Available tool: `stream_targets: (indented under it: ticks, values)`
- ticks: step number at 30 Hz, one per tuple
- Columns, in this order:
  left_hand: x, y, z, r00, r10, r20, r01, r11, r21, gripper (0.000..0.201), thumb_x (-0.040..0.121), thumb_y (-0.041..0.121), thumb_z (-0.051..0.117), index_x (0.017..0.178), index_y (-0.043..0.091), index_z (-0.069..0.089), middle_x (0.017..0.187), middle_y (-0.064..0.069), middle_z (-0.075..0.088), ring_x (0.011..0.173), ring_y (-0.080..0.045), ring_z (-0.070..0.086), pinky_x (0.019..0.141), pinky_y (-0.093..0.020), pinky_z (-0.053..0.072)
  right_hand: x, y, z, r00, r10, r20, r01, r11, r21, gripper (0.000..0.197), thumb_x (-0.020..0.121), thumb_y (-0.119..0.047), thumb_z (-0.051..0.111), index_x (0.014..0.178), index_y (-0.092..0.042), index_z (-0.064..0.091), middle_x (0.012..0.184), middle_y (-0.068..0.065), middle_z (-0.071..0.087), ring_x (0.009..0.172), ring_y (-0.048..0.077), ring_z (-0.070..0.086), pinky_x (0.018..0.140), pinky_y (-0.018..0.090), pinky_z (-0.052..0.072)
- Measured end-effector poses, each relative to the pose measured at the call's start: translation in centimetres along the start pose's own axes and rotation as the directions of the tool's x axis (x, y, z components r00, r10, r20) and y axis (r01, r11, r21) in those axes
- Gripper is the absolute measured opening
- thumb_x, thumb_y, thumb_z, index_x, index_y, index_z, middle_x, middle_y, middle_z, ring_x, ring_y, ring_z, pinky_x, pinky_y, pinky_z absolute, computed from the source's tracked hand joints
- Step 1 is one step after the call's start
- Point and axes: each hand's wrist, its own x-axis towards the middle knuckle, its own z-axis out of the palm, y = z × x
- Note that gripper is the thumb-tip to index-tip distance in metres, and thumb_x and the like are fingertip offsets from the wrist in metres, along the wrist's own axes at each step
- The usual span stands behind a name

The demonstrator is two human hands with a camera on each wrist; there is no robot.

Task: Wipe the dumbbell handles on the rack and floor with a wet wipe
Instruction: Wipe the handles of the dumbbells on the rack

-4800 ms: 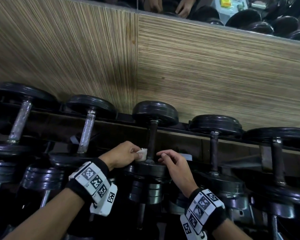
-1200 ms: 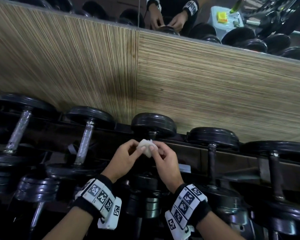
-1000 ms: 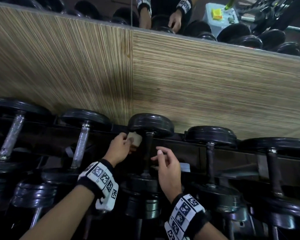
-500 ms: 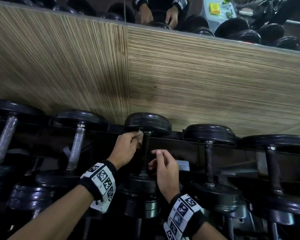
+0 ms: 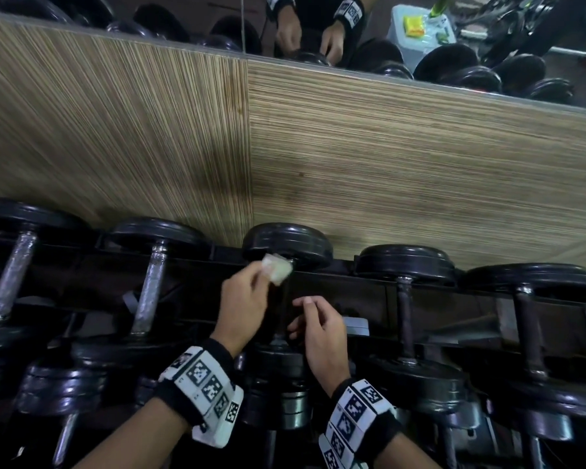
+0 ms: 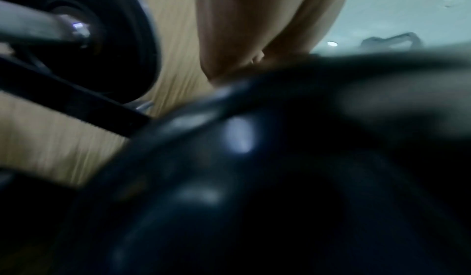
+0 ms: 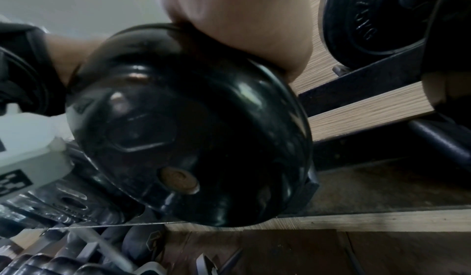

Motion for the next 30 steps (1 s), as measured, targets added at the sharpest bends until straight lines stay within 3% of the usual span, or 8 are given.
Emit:
stream_targets:
  ticks: [4,9,14,20,23,26,28,30]
  values:
    - [1.6,-2.4,-1.1,0.988,-0.157,0.006,0.155,0.982,0.112,0.025,0.102,0.019,0.052,0.084,0.008,0.065,0.075,-0.004,0.068,0.074,-0.025,0.066,0.073,-0.039,0.052,0.0,0.1,0.0,1.000,0.003,0.015,-0.003,1.000,-0.013,0.026,0.105,-0.021,0.048,0.093,-0.017,0.070,0.066,0.010,0.068,0.061,0.019,0.066,0.059,0.031,0.055]
    - [3.4,-3.8,0.2,0.899,-0.307,0.313,0.262,0.949,0.176,0.023,0.102,0.019,0.051,0.108,0.011,0.072,0.098,-0.009,0.074,0.098,-0.027,0.069,0.087,-0.032,0.052,0.0,0.0,-0.2,0.999,0.017,0.027,-0.017,1.000,-0.003,0.026,0.106,-0.021,0.047,0.093,-0.019,0.070,0.069,0.015,0.068,0.059,0.015,0.063,0.052,0.019,0.045]
    - [3.5,-3.1,1.0,0.892,-0.219,0.395,0.241,0.970,-0.007,0.026,0.104,0.012,0.047,0.105,0.017,0.072,0.101,0.002,0.074,0.100,-0.012,0.067,0.101,-0.031,0.048,0.0,0.1,-0.1,1.000,0.005,0.027,-0.005,1.000,0.003,0.027,0.106,-0.022,0.047,0.093,-0.019,0.070,0.068,0.015,0.068,0.058,0.016,0.063,0.054,0.022,0.046]
    - [1.8,-1.9,0.4,0.971,-0.110,0.215,0.116,0.993,-0.018,0.028,0.104,0.021,0.051,0.090,0.012,0.073,0.081,0.001,0.073,0.079,-0.012,0.068,0.081,-0.035,0.055,0.1,0.3,-0.1,0.999,-0.019,0.031,0.018,1.000,0.008,0.027,0.105,-0.020,0.048,0.091,-0.018,0.070,0.066,0.013,0.068,0.058,0.016,0.064,0.058,0.027,0.051]
    - [0.9,-0.7,0.2,0.985,-0.045,0.167,0.053,0.998,-0.045,0.023,0.103,0.018,0.052,0.103,0.016,0.074,0.083,0.002,0.074,0.078,-0.010,0.069,0.075,-0.027,0.056,0.3,0.4,-0.1,0.999,-0.032,0.038,0.032,0.999,-0.001,0.026,0.105,-0.020,0.048,0.090,-0.020,0.070,0.065,0.011,0.068,0.059,0.017,0.064,0.058,0.029,0.052]
    - [0.5,0.1,0.3,0.987,0.002,0.161,-0.008,0.999,0.034,0.022,0.103,0.019,0.052,0.107,0.017,0.073,0.068,0.002,0.068,0.061,-0.014,0.063,0.059,-0.025,0.050,0.2,0.6,-0.1,0.998,-0.050,0.035,0.051,0.999,-0.003,0.025,0.105,-0.021,0.049,0.092,-0.022,0.070,0.067,0.011,0.068,0.060,0.020,0.065,0.061,0.033,0.053]
    - [-0.1,0.5,0.1,0.985,0.038,0.168,-0.046,0.998,0.041,0.024,0.103,0.022,0.052,0.118,0.021,0.071,0.074,0.002,0.072,0.065,-0.011,0.066,0.063,-0.024,0.052,0.2,0.5,-0.1,0.998,-0.064,0.012,0.064,0.998,0.007,0.019,0.105,-0.025,0.048,0.103,-0.027,0.067,0.075,0.010,0.070,0.061,0.022,0.066,0.062,0.034,0.054]
    - [-0.7,0.9,0.0,0.970,0.055,0.235,-0.059,0.998,0.007,0.027,0.103,0.025,0.053,0.125,0.024,0.068,0.093,0.009,0.075,0.084,-0.002,0.069,0.078,-0.018,0.053,0.2,0.1,-0.2,0.998,-0.062,0.018,0.061,0.997,0.050,0.023,0.106,-0.029,0.047,0.126,-0.034,0.057,0.094,0.004,0.070,0.069,0.023,0.069,0.064,0.031,0.056]
